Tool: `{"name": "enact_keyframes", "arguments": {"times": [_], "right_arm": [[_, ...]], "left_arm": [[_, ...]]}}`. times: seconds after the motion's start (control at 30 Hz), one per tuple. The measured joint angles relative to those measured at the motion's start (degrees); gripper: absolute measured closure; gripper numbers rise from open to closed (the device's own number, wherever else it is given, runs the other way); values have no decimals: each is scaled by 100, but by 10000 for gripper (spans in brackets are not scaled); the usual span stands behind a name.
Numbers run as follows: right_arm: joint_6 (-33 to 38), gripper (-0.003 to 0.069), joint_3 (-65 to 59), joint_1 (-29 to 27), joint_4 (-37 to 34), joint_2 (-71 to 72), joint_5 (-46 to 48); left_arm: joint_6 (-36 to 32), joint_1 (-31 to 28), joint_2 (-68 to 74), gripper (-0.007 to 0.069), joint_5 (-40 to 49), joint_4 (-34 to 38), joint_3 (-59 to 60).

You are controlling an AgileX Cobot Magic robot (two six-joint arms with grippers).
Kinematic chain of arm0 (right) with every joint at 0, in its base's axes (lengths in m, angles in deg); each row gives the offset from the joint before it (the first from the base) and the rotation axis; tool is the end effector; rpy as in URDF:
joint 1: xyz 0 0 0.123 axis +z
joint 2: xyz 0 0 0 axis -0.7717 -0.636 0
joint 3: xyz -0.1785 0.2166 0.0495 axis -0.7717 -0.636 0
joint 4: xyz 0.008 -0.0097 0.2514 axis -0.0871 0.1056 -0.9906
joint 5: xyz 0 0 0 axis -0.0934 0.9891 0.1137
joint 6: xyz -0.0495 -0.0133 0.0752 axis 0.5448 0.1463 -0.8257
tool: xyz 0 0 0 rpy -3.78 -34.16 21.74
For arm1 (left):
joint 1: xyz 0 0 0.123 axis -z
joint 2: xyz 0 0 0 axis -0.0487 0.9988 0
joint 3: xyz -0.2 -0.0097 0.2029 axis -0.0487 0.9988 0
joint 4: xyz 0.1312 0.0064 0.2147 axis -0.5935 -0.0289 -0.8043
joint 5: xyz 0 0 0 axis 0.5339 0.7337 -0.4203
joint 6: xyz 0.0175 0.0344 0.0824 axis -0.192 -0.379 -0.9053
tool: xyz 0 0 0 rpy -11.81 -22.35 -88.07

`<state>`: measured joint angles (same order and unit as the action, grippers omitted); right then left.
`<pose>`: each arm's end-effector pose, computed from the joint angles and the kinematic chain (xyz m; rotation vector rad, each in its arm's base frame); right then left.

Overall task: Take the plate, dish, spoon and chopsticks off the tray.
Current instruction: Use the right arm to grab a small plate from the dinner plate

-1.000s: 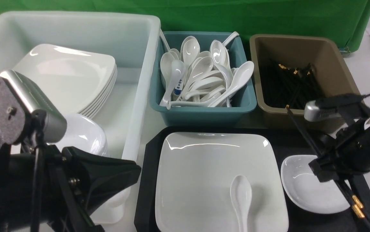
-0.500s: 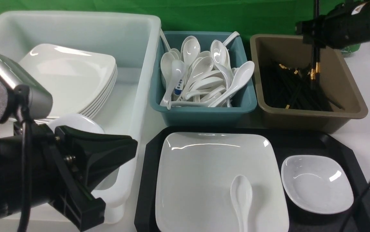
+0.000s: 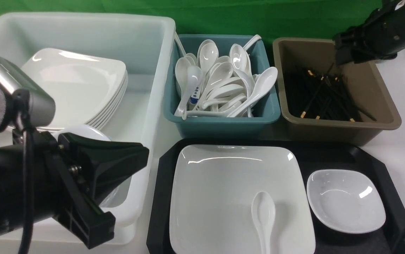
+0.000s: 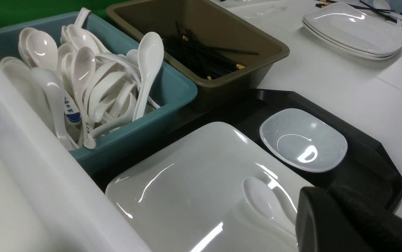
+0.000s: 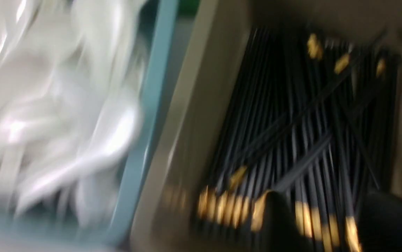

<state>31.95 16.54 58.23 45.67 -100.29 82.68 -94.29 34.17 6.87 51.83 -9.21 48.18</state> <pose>0.4079 0.0671 0.3406 -0.3694 2.3351 0.1553 0.1280 -0.0998 0.3358 0.7309 1.7697 -0.5063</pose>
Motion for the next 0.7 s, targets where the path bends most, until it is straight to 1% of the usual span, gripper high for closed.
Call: {"name": "enact_keyframes", "arguments": {"times": [0.03, 0.07, 0.13, 0.17, 0.2, 0.23, 0.27, 0.33, 0.37, 0.4, 0.43, 0.47, 0.5, 0.53, 0.63, 0.7], "right_arm": [[180, 480, -244, 160, 81, 312, 381], [265, 501, -504, 259, 146, 547, 546], [374, 514, -1106, 534, 351, 978, 799], [414, 507, -1493, 708, 454, 1215, 860], [425, 504, -1573, 776, 471, 1260, 865], [459, 487, -1988, 948, 572, 1482, 865], [576, 449, -2666, 1172, 715, 1761, 773], [845, 372, -3484, 1445, 913, 2046, 434], [912, 355, -3637, 1491, 945, 2102, 361], [1214, 286, -4120, 1613, 1011, 2170, 54], [1447, 244, -4416, 1674, 1048, 2175, -184], [1626, 204, -4670, 1708, 1048, 2170, -475], [1676, 197, -4716, 1721, 1048, 2170, -525], [1835, 145, -5063, 1729, 1100, 2116, -975], [1920, 115, -5246, 1729, 1215, 1965, -1512], [1931, 114, -5275, 1729, 1264, 1813, -1803]], "left_arm": [[-29, 0, 0, 607, 0, 0, 0], [-44, 0, 0, 607, 0, 0, 0], [-64, 0, 0, 607, 12, 0, 0], [-72, 0, 0, 607, 38, 0, 0], [-72, 0, 0, 607, 48, 0, 0], [-87, 0, 0, 607, 61, 5, 0], [-93, 0, 0, 607, 101, 11, 0], [-99, 0, 0, 607, 150, 69, 0], [-99, 0, 0, 607, 150, 69, 0], [-99, 0, 0, 607, 150, 114, 0], [-99, 0, 0, 607, 150, 133, 0], [-99, 0, 0, 607, 155, 145, 0], [-99, 0, 0, 607, 155, 152, 0], [-99, 0, 0, 607, 155, 158, 0], [-99, 0, 0, 607, 162, 177, 0], [-99, 0, 0, 607, 162, 178, 0]]}}
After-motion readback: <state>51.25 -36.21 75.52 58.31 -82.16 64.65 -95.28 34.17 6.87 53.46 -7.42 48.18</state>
